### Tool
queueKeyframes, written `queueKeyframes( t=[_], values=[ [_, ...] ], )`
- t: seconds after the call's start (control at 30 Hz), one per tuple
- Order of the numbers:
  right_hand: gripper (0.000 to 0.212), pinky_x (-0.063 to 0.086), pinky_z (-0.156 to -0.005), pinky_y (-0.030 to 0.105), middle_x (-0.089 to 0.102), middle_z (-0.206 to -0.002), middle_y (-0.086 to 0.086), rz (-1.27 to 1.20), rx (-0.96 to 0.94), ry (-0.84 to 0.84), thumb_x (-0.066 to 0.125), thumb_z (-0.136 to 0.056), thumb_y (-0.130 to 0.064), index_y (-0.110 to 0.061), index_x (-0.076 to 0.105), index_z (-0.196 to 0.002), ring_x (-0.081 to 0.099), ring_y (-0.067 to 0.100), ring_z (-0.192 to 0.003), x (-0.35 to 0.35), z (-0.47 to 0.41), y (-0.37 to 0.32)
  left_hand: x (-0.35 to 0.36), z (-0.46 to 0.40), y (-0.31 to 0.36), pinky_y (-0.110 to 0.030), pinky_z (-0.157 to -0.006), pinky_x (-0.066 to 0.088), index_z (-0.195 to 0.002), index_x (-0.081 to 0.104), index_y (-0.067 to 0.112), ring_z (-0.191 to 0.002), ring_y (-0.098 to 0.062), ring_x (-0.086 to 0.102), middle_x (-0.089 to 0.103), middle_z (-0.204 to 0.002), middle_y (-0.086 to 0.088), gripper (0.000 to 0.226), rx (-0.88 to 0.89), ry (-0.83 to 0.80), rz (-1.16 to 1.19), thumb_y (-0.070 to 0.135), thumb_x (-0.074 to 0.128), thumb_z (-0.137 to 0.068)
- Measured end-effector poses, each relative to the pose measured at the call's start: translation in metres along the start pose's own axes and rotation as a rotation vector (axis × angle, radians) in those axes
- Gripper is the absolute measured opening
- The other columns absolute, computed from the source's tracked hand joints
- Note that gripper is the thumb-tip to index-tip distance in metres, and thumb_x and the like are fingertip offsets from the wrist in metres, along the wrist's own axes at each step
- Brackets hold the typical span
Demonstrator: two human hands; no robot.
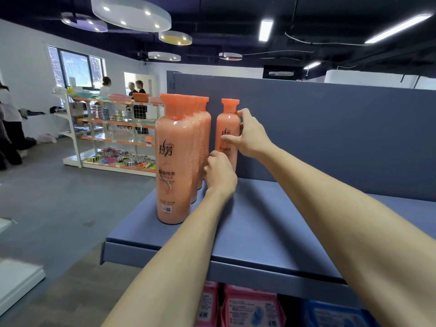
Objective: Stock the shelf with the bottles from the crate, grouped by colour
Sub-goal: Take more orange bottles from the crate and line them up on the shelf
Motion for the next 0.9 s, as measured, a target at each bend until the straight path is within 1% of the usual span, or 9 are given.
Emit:
queueKeyframes(
  t=[0.3,0.4,0.47,0.5,0.53,0.6,0.7,0.8,0.9],
  values=[
    [0.062,0.045,-0.079,0.031,0.055,-0.117,0.010,0.037,0.022,-0.001,0.078,-0.083,-0.032,-0.015,0.041,-0.130,0.058,0.025,-0.102,0.000,-0.003,-0.003,0.005,-0.005,0.000,-0.042,-0.093,0.048,-0.133,0.038,-0.006,-0.119,-0.040,0.055,0.052,-0.131,-0.022,0.048,0.003,0.011,0.000,0.008,0.060,-0.093],
    [0.071,0.045,-0.088,0.036,0.055,-0.122,0.015,0.103,0.048,0.001,0.075,-0.086,-0.033,-0.011,0.036,-0.141,0.055,0.032,-0.114,-0.005,0.005,-0.015,-0.002,0.004,0.002,-0.039,-0.097,0.045,-0.139,0.032,-0.006,-0.123,-0.037,0.053,0.047,-0.137,-0.021,0.054,-0.036,-0.019,0.058,0.007,0.057,-0.094],
    [0.089,0.042,-0.099,0.040,0.050,-0.136,0.018,0.113,0.109,-0.035,0.073,-0.088,-0.036,-0.011,0.020,-0.154,0.047,0.035,-0.128,-0.009,0.018,-0.022,-0.008,0.014,0.004,-0.038,-0.100,0.043,-0.141,0.028,-0.005,-0.125,-0.036,0.050,0.044,-0.139,-0.020,0.058,-0.023,-0.027,0.059,0.008,0.059,-0.093],
    [0.096,0.040,-0.103,0.041,0.046,-0.144,0.018,0.106,0.145,-0.039,0.073,-0.087,-0.039,-0.011,0.013,-0.157,0.042,0.034,-0.133,-0.013,0.026,-0.024,-0.013,0.019,0.005,-0.037,-0.100,0.042,-0.141,0.029,-0.005,-0.125,-0.035,0.049,0.044,-0.138,-0.019,0.059,0.008,-0.016,0.036,0.009,0.060,-0.092],
    [0.099,0.038,-0.107,0.042,0.043,-0.148,0.016,0.104,0.163,-0.027,0.074,-0.087,-0.041,-0.012,0.012,-0.158,0.040,0.033,-0.137,-0.017,0.035,-0.025,-0.017,0.024,0.007,-0.036,-0.098,0.043,-0.139,0.031,-0.003,-0.124,-0.034,0.050,0.045,-0.136,-0.018,0.058,0.046,0.000,0.018,0.011,0.062,-0.092],
    [0.092,0.040,-0.108,0.042,0.046,-0.148,0.014,0.117,0.150,0.022,0.075,-0.085,-0.043,-0.016,0.024,-0.156,0.044,0.029,-0.135,-0.028,0.053,-0.027,-0.029,0.036,0.014,-0.036,-0.094,0.044,-0.134,0.036,0.001,-0.120,-0.032,0.052,0.046,-0.132,-0.015,0.052,0.118,0.005,0.015,0.015,0.063,-0.091],
    [0.072,0.043,-0.101,0.037,0.058,-0.136,0.009,0.123,0.104,0.042,0.075,-0.086,-0.039,-0.020,0.042,-0.147,0.051,0.026,-0.128,-0.050,0.080,-0.038,-0.044,0.055,0.025,-0.037,-0.093,0.045,-0.131,0.040,0.004,-0.117,-0.032,0.054,0.048,-0.128,-0.014,0.050,0.193,-0.027,0.011,0.019,0.065,-0.090],
    [0.061,0.048,-0.095,0.037,0.062,-0.130,0.008,0.176,0.056,0.031,0.074,-0.088,-0.037,-0.022,0.049,-0.141,0.056,0.026,-0.120,-0.074,0.102,-0.050,-0.057,0.077,0.033,-0.039,-0.092,0.045,-0.128,0.041,0.004,-0.117,-0.034,0.053,0.048,-0.128,-0.015,0.048,0.210,-0.051,-0.020,0.022,0.065,-0.090],
    [0.055,0.051,-0.094,0.039,0.063,-0.127,0.009,0.232,0.017,0.013,0.072,-0.089,-0.034,-0.022,0.051,-0.139,0.061,0.026,-0.110,-0.102,0.123,-0.057,-0.074,0.098,0.044,-0.039,-0.091,0.044,-0.126,0.042,0.004,-0.118,-0.035,0.053,0.048,-0.129,-0.016,0.047,0.213,-0.036,-0.080,0.024,0.066,-0.090]
  ],
)
Point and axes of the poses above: each hand's wrist, its own z-axis away from the middle knuckle, its own x-axis out of the palm, y = z × x, the point moved 1 cm from there along -z, towards the middle knuckle
